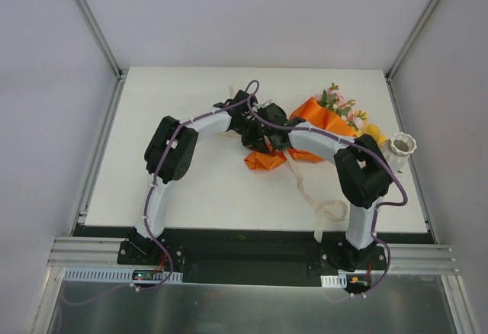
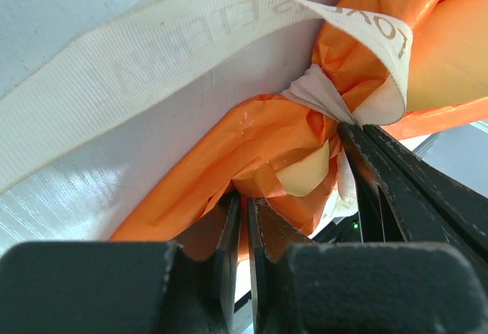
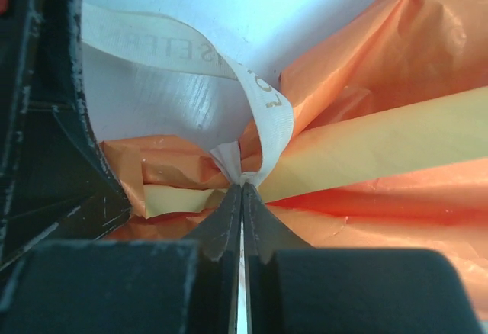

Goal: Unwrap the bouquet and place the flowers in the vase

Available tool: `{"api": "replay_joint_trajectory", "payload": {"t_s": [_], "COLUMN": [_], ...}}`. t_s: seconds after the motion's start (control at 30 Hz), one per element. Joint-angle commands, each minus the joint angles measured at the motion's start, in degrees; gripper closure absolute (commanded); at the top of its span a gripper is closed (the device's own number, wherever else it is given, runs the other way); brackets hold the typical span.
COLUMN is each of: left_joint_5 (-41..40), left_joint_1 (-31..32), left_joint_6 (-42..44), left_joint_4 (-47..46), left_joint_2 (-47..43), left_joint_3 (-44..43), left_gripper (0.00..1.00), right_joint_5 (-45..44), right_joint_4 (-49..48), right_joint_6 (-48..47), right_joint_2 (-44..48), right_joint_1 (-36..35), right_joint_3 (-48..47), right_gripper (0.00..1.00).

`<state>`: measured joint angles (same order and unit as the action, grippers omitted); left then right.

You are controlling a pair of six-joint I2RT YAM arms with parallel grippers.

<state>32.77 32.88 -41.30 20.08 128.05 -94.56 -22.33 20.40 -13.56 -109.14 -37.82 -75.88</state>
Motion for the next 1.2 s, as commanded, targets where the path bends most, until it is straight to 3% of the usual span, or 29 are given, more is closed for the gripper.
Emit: {"api": "replay_joint_trajectory", "payload": {"t_s": [0.0, 0.1, 0.27, 0.6, 0.8, 1.0, 1.1, 1.17], "left_joint_5": [-2.89, -2.98, -2.98, -2.63, -2.63, -2.72, -2.72, -2.8], "left_joint_1": [1.13, 1.13, 1.22, 1.39, 1.57, 1.57, 1.66, 1.57], "left_joint_6": [2.1, 2.1, 2.1, 2.1, 2.1, 2.19, 2.36, 2.45], "left_joint_4": [1.55, 1.46, 1.54, 1.46, 1.54, 1.46, 1.55, 1.46], "left_joint_2": [2.64, 2.73, 2.64, 2.21, 2.03, 1.77, 1.41, 1.06], "left_joint_3": [0.43, 0.61, 0.61, 0.35, 0.26, 0.43, 0.43, 0.52], "left_gripper": [0.93, 0.93, 0.94, 0.93, 0.94, 0.93, 0.93, 0.93], "right_joint_5": [-6.32, -5.98, 1.83, 32.58, 38.13, 41.84, 37.73, 36.48], "right_joint_4": [-5.71, -8.53, -10.82, -11.88, -13.37, -13.9, -5.04, -2.22], "right_joint_6": [3.09, 7.93, 15.82, 26.66, 27.62, 32.1, 28.69, 26.5], "right_joint_2": [6.12, 8.93, 12.37, 16.15, 17.21, 15.55, 13.35, 13.17], "right_joint_1": [-2.69, -2.26, 0.2, 11.8, 13.47, 14.18, 14.18, 14.09], "right_joint_3": [-0.16, 1.43, 2.84, 3.89, 4.42, -0.75, -5.49, -5.16], "right_gripper": [0.99, 1.0, 1.0, 0.99, 1.0, 0.99, 0.84, 0.82]}}
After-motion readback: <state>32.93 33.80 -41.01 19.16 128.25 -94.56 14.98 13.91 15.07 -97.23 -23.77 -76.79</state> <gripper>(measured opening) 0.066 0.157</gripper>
